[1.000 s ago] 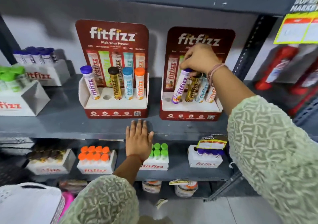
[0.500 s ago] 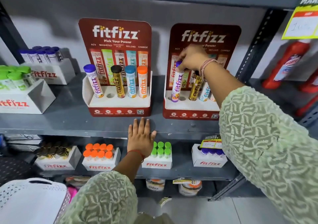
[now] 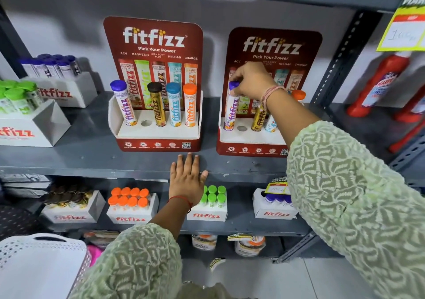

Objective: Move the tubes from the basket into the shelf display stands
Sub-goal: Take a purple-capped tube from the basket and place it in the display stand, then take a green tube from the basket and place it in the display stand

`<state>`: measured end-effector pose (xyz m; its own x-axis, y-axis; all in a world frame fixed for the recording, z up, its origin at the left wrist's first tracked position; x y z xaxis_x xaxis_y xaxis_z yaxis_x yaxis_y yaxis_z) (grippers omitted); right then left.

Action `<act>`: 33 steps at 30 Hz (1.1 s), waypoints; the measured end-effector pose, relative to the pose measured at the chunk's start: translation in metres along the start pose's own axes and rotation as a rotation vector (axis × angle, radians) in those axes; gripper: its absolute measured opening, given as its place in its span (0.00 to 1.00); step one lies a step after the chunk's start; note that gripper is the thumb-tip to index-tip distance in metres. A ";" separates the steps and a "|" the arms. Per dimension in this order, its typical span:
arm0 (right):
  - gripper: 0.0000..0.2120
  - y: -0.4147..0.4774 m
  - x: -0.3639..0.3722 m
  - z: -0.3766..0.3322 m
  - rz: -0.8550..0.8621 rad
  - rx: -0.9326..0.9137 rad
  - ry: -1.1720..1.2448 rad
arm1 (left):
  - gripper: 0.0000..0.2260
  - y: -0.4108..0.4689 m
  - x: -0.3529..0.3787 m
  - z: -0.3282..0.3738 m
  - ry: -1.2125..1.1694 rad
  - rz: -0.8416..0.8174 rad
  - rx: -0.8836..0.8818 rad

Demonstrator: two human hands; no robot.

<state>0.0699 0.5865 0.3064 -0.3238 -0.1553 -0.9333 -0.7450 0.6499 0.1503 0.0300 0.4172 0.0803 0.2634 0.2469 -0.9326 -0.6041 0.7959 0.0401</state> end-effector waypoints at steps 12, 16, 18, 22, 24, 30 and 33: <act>0.29 -0.020 0.027 0.021 0.143 0.026 0.119 | 0.29 -0.002 -0.015 -0.013 -0.212 0.060 0.100; 0.16 -0.065 0.036 0.010 0.603 -0.006 0.251 | 0.24 -0.017 -0.039 -0.032 -0.399 0.154 0.116; 0.13 -0.086 0.060 -0.008 0.631 -0.096 0.365 | 0.24 -0.039 -0.047 -0.058 -0.386 0.275 0.057; 0.18 -0.109 0.149 -0.062 0.247 -0.236 0.507 | 0.24 -0.112 -0.042 -0.143 -0.367 0.421 -0.190; 0.17 -0.121 0.199 -0.099 -0.028 -0.314 0.452 | 0.25 -0.159 -0.028 -0.187 -0.339 0.441 -0.371; 0.16 -0.178 0.314 -0.221 -0.525 -0.627 0.321 | 0.20 -0.301 0.009 -0.267 -0.293 0.462 -0.904; 0.16 -0.211 0.362 -0.274 -0.699 -0.721 0.289 | 0.23 -0.358 0.028 -0.290 -0.260 0.432 -1.095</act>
<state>-0.0494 0.1897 0.0264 0.2575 -0.5592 -0.7880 -0.9605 -0.2372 -0.1455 0.0355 -0.0208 -0.0641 -0.0507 0.5816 -0.8119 -0.9642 -0.2405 -0.1121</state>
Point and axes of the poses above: each hand's wrist, its own y-axis towards the middle knuckle, its own x-axis out of the palm, z = x × y, the point moved 5 cm from there along y, towards the middle knuckle, and after that the axes turned 5 degrees about -y, right-handed, at the moved point
